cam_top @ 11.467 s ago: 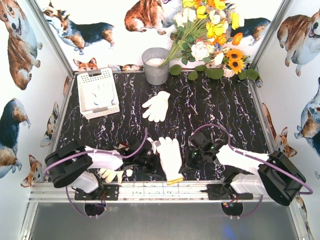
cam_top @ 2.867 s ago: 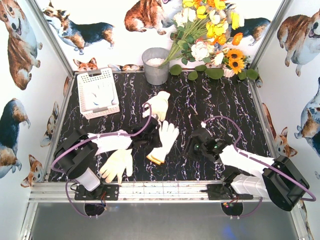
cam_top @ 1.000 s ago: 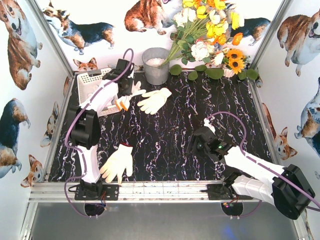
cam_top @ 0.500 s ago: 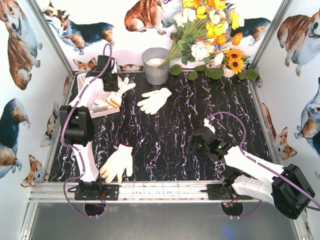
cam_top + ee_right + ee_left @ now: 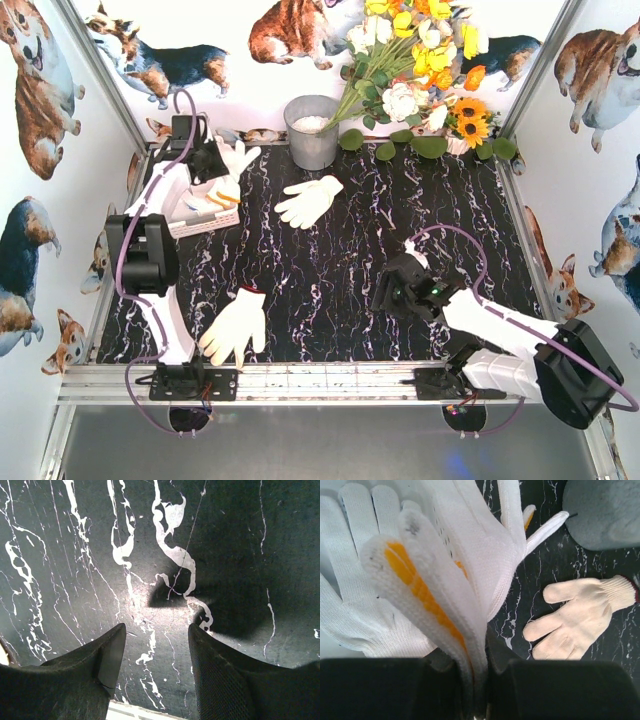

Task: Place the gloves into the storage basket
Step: Place the glove in the bin.

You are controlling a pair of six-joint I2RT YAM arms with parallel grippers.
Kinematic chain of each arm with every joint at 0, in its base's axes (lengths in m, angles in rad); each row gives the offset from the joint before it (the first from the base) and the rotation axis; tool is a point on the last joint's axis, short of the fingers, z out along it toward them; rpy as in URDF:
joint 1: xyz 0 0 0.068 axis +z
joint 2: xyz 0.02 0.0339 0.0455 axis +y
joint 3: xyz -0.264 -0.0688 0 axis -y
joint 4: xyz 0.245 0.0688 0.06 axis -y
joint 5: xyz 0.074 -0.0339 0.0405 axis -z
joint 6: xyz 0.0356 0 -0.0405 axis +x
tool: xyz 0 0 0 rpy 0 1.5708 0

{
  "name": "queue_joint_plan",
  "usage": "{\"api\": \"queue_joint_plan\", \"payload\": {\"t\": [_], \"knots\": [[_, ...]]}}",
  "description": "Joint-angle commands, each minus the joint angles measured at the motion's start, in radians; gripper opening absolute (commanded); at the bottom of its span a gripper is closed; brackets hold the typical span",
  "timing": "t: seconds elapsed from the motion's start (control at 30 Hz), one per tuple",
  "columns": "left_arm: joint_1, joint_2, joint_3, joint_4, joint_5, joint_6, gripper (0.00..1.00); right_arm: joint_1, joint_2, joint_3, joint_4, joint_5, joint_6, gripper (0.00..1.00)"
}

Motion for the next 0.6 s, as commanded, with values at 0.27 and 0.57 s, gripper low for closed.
{"api": "queue_joint_plan", "payload": {"t": [0.27, 0.57], "knots": [[0.047, -0.135, -0.187, 0.262, -0.012, -0.157, 0.00, 0.000, 0.055, 0.056, 0.025, -0.024, 0.000, 0.55], [0.082, -0.165, -0.314, 0.371, -0.032, -0.204, 0.00, 0.000, 0.059, 0.070, 0.012, -0.026, -0.003, 0.55]]}}
